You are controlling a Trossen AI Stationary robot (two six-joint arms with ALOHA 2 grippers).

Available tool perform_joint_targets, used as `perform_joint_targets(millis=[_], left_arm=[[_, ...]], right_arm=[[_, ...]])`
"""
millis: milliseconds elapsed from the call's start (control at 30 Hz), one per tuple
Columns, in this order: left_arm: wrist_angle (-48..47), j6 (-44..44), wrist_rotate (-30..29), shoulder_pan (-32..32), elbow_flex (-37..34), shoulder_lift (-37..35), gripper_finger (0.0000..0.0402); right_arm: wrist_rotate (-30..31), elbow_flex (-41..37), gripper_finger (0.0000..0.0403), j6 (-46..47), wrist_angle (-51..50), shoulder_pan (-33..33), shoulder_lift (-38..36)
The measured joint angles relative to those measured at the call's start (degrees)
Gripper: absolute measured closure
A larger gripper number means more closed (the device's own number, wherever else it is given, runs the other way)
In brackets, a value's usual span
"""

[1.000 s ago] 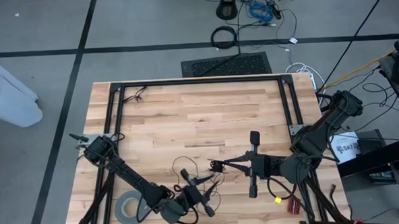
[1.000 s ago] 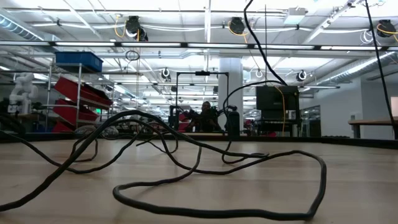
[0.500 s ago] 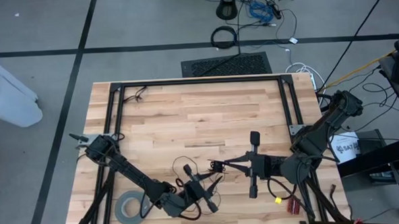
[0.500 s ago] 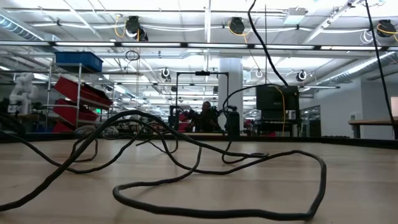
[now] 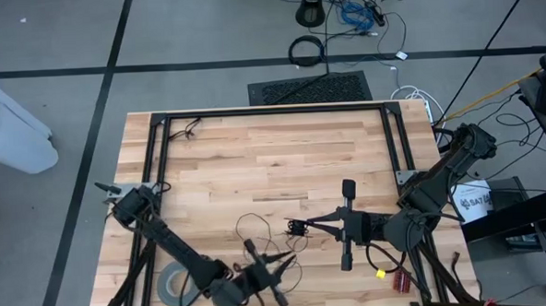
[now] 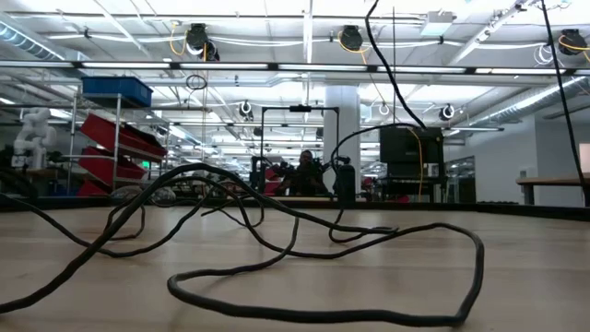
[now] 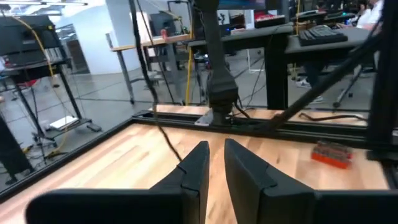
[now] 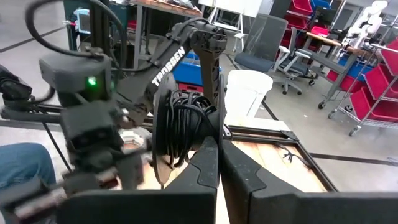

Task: Coil cords
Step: Coil the black wire onto the spool

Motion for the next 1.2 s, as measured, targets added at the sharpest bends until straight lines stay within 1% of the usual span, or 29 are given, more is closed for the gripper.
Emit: perform_joint_targets(millis=[100,200,267,333,400,467,567,700,867,1200], left_arm=[[0.97,2.0,-3.45,-0.92,0.02,-0.04,0.0345],[1.58,5.53,-3.7,-0.28,0.02,-0.07,0.0335],[1.35,6.34,-1.31,0.37,0.02,-0.07,0.0316],[1.21,6.12,-0.56,1.14,0.02,-0.07,0.0289],[1.47,5.96,-1.37,1.77,0.02,-0.07,0.0263],[1.44,4.87,-3.81,2.39,0.02,-0.07,0.0245],[2.24,4.51,-3.84,3.25,0.02,-0.07,0.0233],[3.15,4.43,-0.75,3.77,0.02,-0.07,0.0231],[3.39,4.45,-0.61,4.17,0.02,-0.07,0.0231],[4.28,4.47,-0.17,5.19,0.02,-0.07,0.0269]], right_arm=[[0.0,0.0,0.0403,-0.04,0.0,0.0,0.0],[-0.02,0.0,0.0403,0.05,0.04,0.0,0.0],[-0.04,0.0,0.0403,0.15,0.2,0.0,0.0],[-0.04,0.0,0.0403,0.24,0.39,0.0,0.0],[-0.04,0.0,0.0403,0.22,0.39,0.0,0.0],[-0.04,0.0,0.0403,0.2,0.39,0.0,0.0],[-0.05,0.0,0.0403,0.03,0.37,0.0,0.0],[-0.07,0.0,0.0403,-0.17,0.36,0.0,0.0],[-0.06,0.0,0.0403,-0.17,0.35,0.0,0.0],[-0.07,0.0,0.0403,-0.15,0.35,0.0,0.0]])
